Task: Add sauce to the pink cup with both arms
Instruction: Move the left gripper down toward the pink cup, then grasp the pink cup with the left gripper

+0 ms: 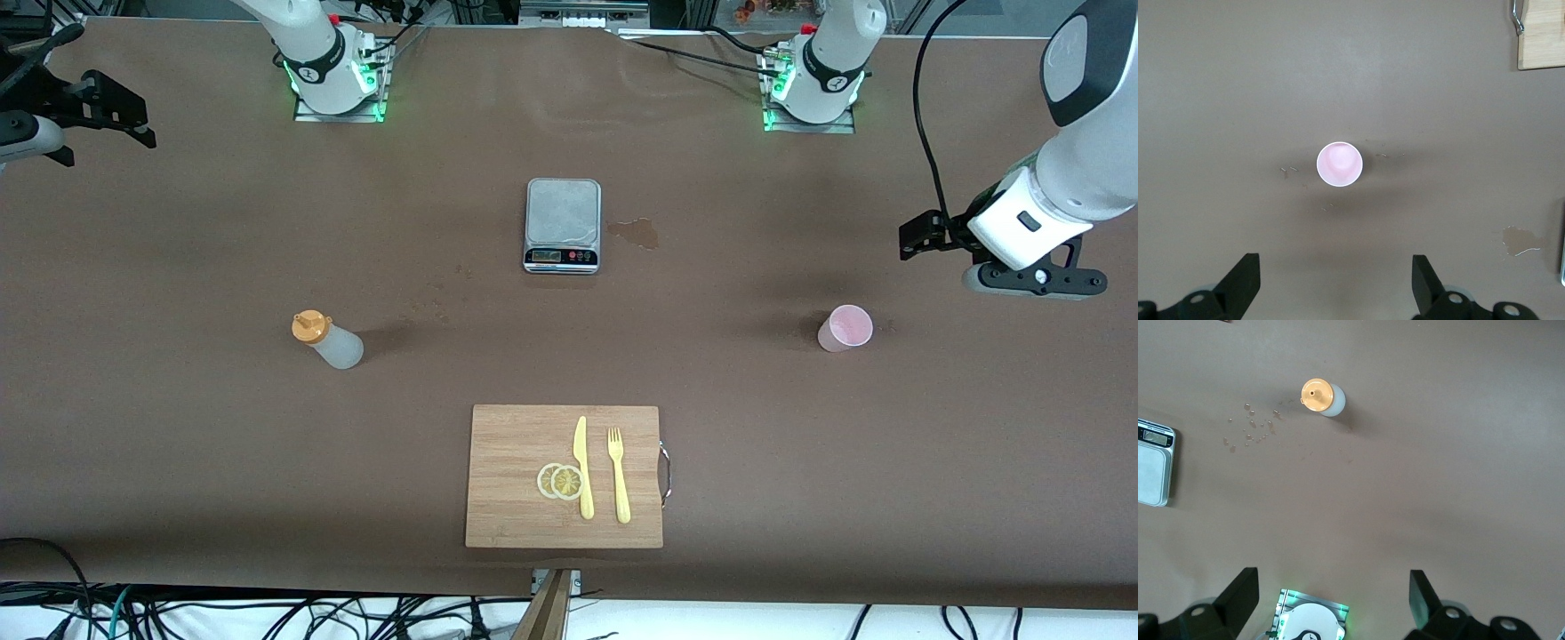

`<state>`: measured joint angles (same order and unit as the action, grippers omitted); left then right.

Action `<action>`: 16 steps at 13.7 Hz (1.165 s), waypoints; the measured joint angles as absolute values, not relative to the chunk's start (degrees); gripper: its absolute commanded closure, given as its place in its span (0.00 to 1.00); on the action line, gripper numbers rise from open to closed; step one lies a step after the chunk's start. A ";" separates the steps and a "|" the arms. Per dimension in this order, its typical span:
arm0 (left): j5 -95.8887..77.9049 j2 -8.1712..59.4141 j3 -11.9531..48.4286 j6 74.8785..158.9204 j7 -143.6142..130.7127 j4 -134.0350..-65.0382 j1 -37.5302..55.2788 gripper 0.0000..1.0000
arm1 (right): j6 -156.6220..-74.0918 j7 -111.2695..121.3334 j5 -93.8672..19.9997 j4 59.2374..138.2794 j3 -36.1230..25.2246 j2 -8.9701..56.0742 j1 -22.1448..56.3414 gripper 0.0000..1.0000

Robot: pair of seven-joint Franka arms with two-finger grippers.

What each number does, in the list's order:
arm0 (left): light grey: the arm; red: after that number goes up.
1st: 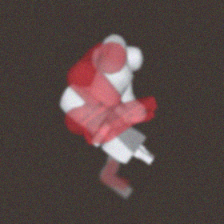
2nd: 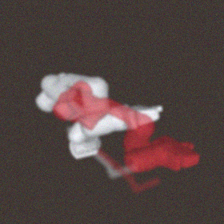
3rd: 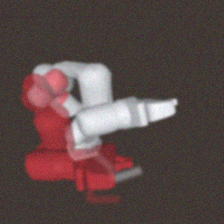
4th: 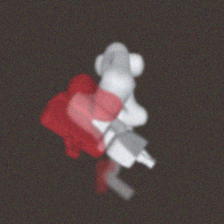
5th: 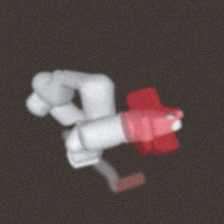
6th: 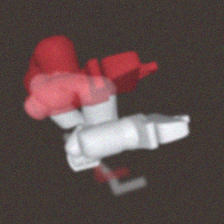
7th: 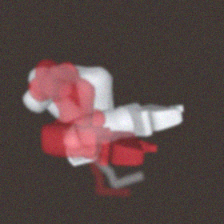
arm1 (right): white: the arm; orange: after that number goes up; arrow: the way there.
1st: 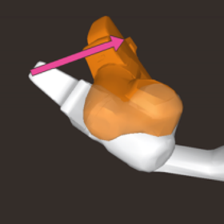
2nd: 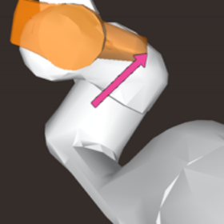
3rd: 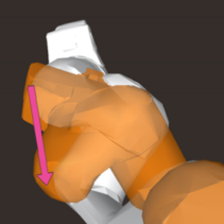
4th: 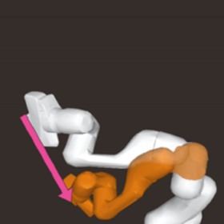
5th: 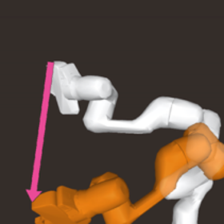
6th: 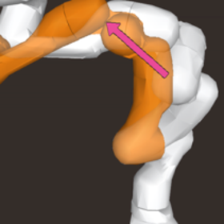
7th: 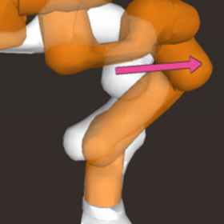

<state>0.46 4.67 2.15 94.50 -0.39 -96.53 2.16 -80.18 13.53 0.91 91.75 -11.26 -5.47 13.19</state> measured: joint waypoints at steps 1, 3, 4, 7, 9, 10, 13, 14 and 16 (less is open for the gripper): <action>0.46 4.79 2.15 94.50 -0.22 -96.53 2.15 0.00 | -80.18 13.54 0.91 91.77 -10.84 -5.41 13.24 0.00; 0.46 4.87 2.15 94.50 0.08 -96.53 2.12 0.00 | -80.13 13.53 0.90 91.78 -10.08 -5.27 13.38 0.00; 0.46 4.87 2.15 94.50 0.26 -96.53 2.10 0.00 | -80.07 13.53 0.91 91.78 -9.97 -5.19 13.45 0.00; 0.49 4.91 2.08 94.45 1.36 -96.53 1.63 0.00 | -79.87 13.53 0.91 91.78 -9.97 -5.13 13.47 0.00; 0.49 5.18 1.82 94.32 3.65 -96.54 1.27 0.00 | -79.86 13.53 0.91 91.79 -9.97 -5.13 13.47 0.00; 0.49 5.58 1.71 94.28 4.54 -96.55 1.11 0.00 | -79.87 13.53 0.91 91.78 -9.97 -5.13 13.47 0.00; 0.56 8.21 1.64 94.31 11.89 -96.87 -0.48 0.00 | -80.07 13.48 0.90 91.78 -9.98 -5.15 13.47 0.00; 0.56 9.85 1.63 94.90 15.02 -97.31 -1.25 0.00 | -80.10 13.47 0.90 91.77 -9.98 -5.15 13.47 0.00; 0.56 13.40 1.59 100.40 18.21 -99.06 -2.14 0.00 | -80.15 13.47 0.90 91.76 -9.97 -5.16 13.47 0.00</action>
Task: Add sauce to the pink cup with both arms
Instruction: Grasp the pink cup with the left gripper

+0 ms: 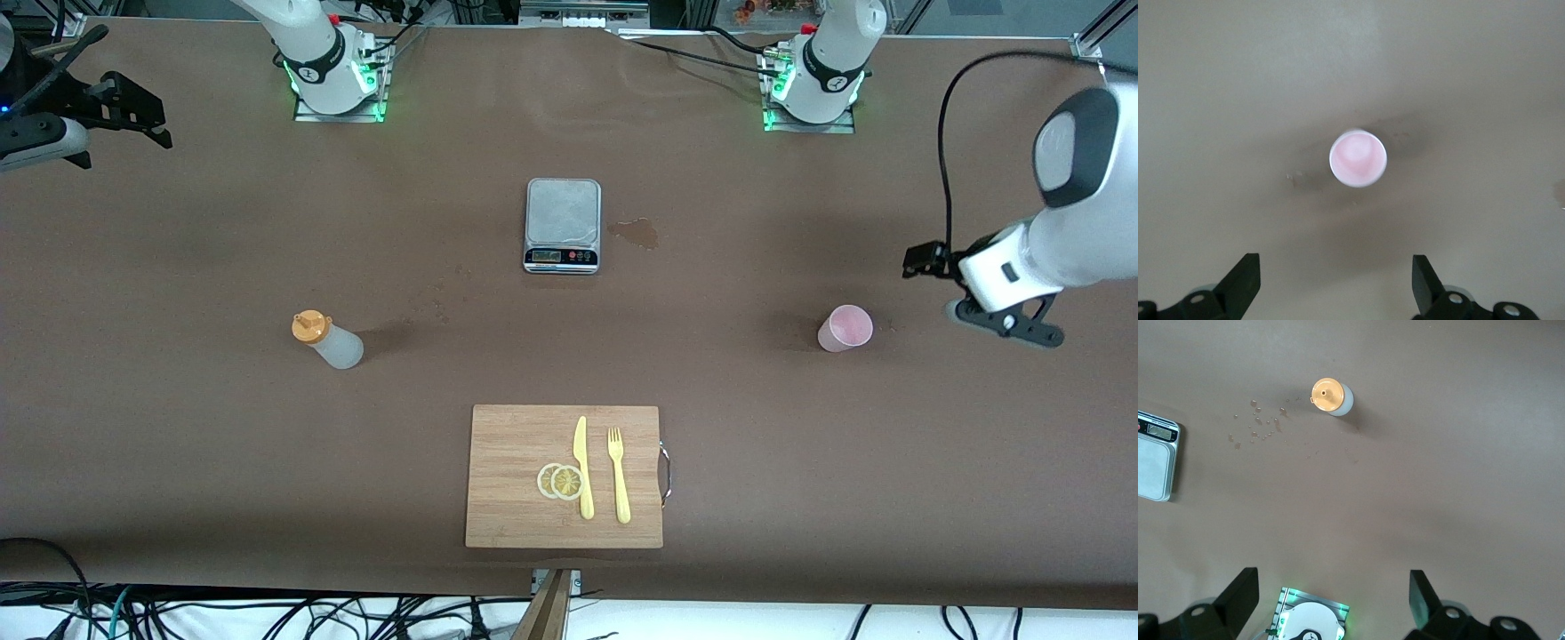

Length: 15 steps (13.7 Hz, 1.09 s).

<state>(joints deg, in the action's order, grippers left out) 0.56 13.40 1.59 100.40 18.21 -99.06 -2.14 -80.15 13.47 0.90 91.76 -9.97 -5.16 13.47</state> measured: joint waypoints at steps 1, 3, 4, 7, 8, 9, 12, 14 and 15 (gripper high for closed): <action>0.56 14.90 1.59 104.57 18.94 -100.89 -2.21 0.00 | -80.15 13.47 0.90 91.76 -9.97 -5.15 13.47 0.00; 0.56 16.82 1.74 113.73 20.03 -106.01 -2.18 0.01 | -80.12 13.47 0.90 91.77 -9.97 -5.15 13.48 0.00; 0.56 17.32 1.85 117.24 21.15 -108.47 -2.13 0.01 | -80.11 13.47 0.90 91.78 -9.98 -5.14 13.48 0.00; 0.57 18.90 2.00 124.60 26.90 -112.90 -2.14 0.02 | -80.11 13.47 0.91 91.79 -10.07 -5.10 13.46 0.00; 0.57 19.91 1.94 126.66 28.70 -113.36 -2.32 0.05 | -80.11 13.47 0.91 91.80 -10.08 -5.03 13.46 0.00; 0.57 21.06 1.92 128.39 29.94 -113.62 -2.57 0.20 | -80.11 13.47 0.91 91.82 -10.08 -4.93 13.45 0.00; 0.57 24.31 1.92 131.07 31.50 -113.71 -2.84 0.71 | -80.00 13.47 0.91 91.83 -10.16 -4.87 13.41 0.00; 0.57 25.22 1.97 131.27 32.53 -113.71 -2.80 1.00 | -79.65 13.45 0.91 91.83 -10.32 -4.93 13.38 0.00; 0.57 25.34 1.98 131.27 33.02 -113.71 -2.76 1.00 | -79.47 13.42 0.94 91.83 -10.37 -4.94 13.35 0.00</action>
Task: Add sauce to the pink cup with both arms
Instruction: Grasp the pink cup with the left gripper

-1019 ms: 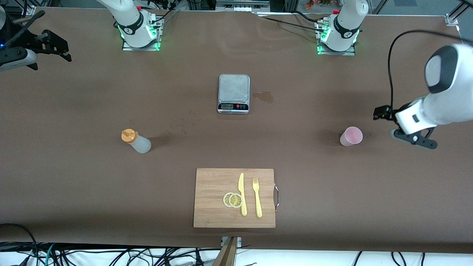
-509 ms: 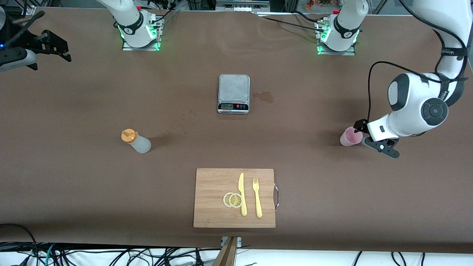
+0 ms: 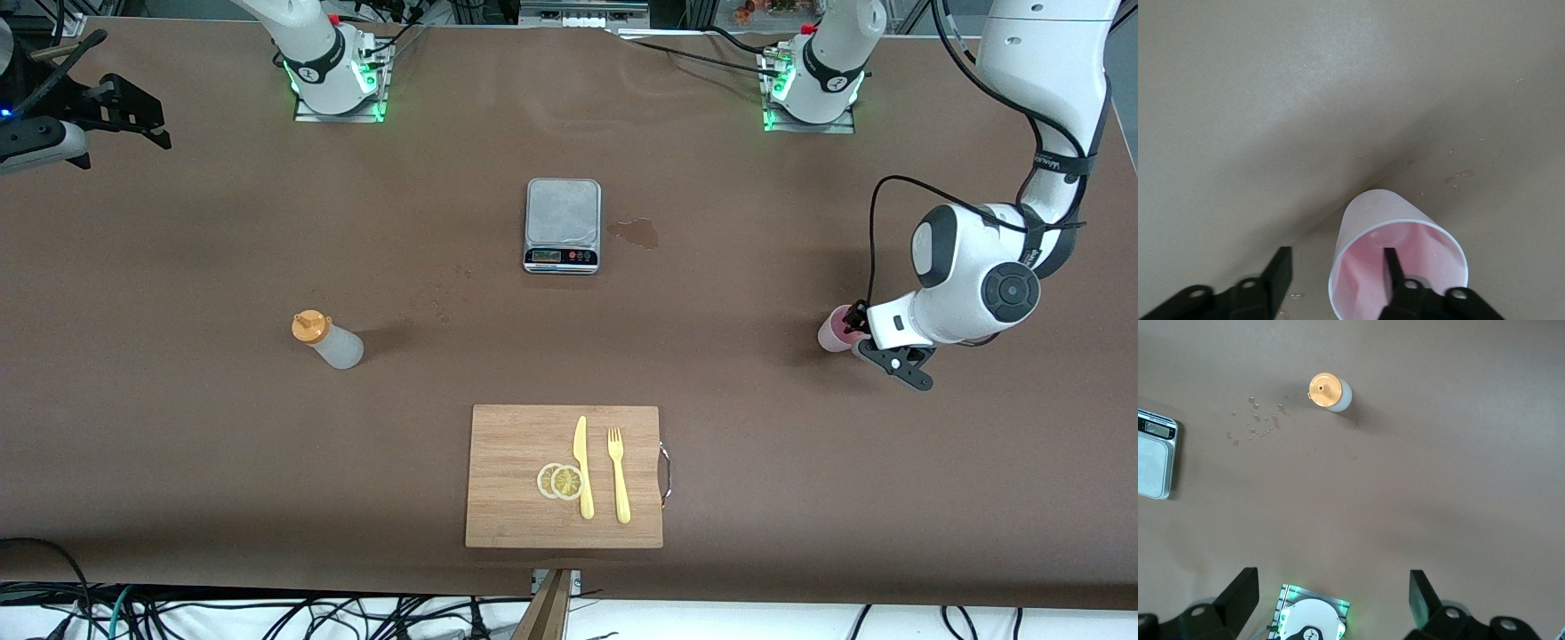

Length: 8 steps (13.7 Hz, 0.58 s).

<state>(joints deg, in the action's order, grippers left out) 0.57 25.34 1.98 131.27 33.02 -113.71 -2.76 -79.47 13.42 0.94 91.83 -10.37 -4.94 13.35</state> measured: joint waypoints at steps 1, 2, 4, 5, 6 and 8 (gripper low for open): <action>0.57 25.33 1.99 131.27 33.14 -113.65 -2.75 1.00 | -79.45 13.39 0.95 91.83 -10.38 -4.94 13.33 0.00; 0.57 25.33 2.00 131.27 33.16 -113.54 -2.75 1.00 | -79.45 13.38 0.95 91.83 -10.37 -4.94 13.34 0.00; 0.57 25.33 2.00 131.27 33.16 -113.45 -2.77 1.00 | -79.45 13.38 0.95 91.83 -10.36 -4.92 13.34 0.00; 0.57 25.33 2.00 131.27 33.16 -113.43 -2.79 1.00 | -79.46 13.38 0.95 91.83 -10.36 -4.88 13.34 0.00; 0.57 25.32 2.00 131.27 33.16 -113.39 -2.78 1.00 | -79.46 13.38 0.95 91.83 -10.34 -4.84 13.35 0.00; 0.57 25.30 2.08 131.17 33.01 -113.19 -2.72 1.00 | -79.46 13.38 0.95 91.84 -10.29 -4.82 13.37 0.00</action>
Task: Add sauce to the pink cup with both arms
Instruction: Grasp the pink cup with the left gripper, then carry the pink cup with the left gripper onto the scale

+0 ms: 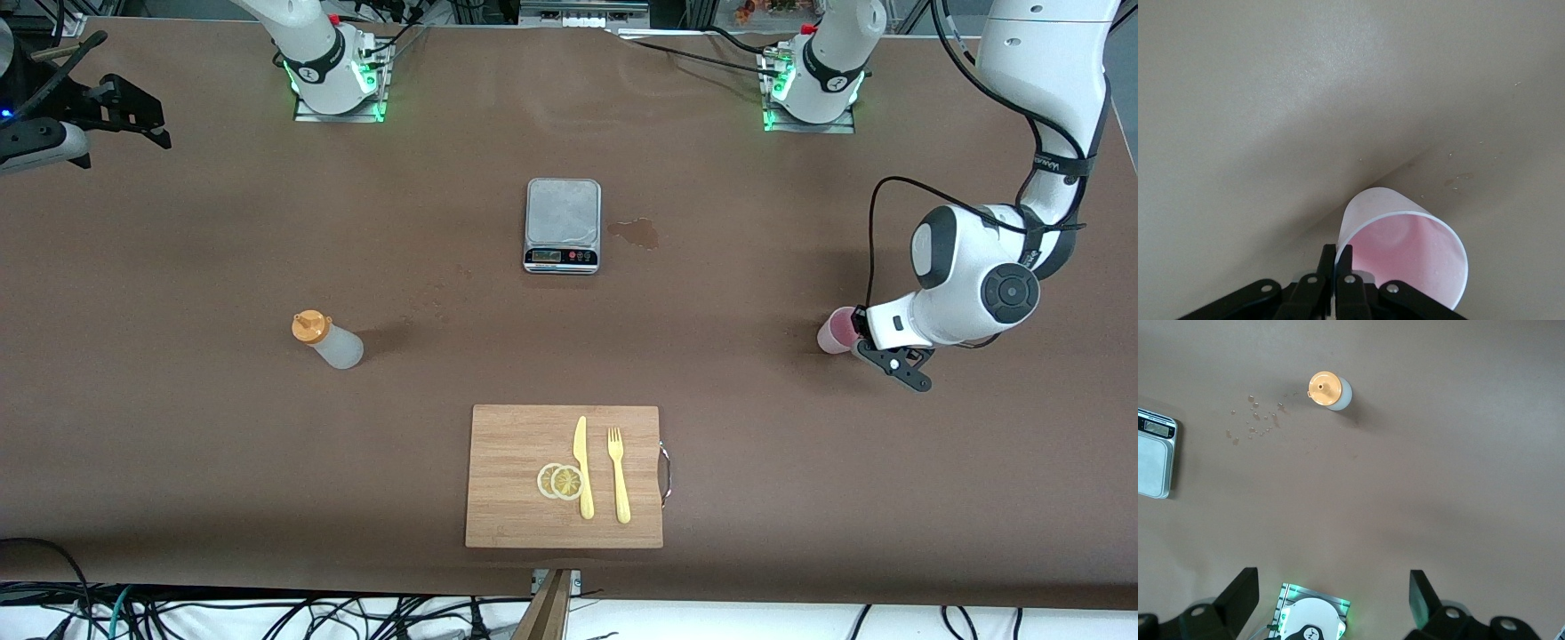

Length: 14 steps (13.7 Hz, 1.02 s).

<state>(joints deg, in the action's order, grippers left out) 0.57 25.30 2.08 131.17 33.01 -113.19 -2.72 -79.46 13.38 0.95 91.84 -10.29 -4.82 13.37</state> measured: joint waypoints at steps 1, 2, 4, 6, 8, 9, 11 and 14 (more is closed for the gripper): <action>0.55 25.14 2.50 130.30 32.58 -112.65 -2.66 1.00 | -79.46 13.38 0.95 91.84 -10.27 -4.82 13.37 0.00; 0.49 24.70 3.57 128.37 30.84 -111.87 -2.56 1.00 | -79.46 13.38 0.95 91.88 -10.22 -4.80 13.39 0.00; 0.47 22.82 8.00 123.51 22.13 -110.40 -2.31 1.00 | -79.46 13.38 0.95 92.11 -10.11 -4.77 13.41 0.00; -0.43 20.80 12.99 119.70 12.72 -109.91 -1.88 1.00 | -79.60 13.38 0.95 92.19 -10.07 -4.71 13.42 0.00; -3.26 19.78 17.52 117.81 5.78 -109.91 -1.46 1.00 | -80.43 13.38 0.95 92.38 -10.01 -4.55 13.61 0.00; -4.18 19.74 19.82 117.22 3.26 -109.94 -1.28 1.00 | -80.71 13.38 0.95 92.45 -9.93 -4.42 13.77 0.00; -5.36 20.02 24.57 116.92 -2.44 -110.19 -1.10 1.00 | -80.81 13.38 0.95 92.53 -9.69 -4.27 13.92 0.00; -8.39 20.43 32.19 117.58 -13.62 -110.29 -0.33 1.00 | -81.04 13.39 0.94 92.71 -9.52 -4.23 13.96 0.00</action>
<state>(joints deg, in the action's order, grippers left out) -8.39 20.43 32.19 117.58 -13.62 -110.29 -0.33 -81.04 13.39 0.94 92.71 -9.52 -4.23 13.96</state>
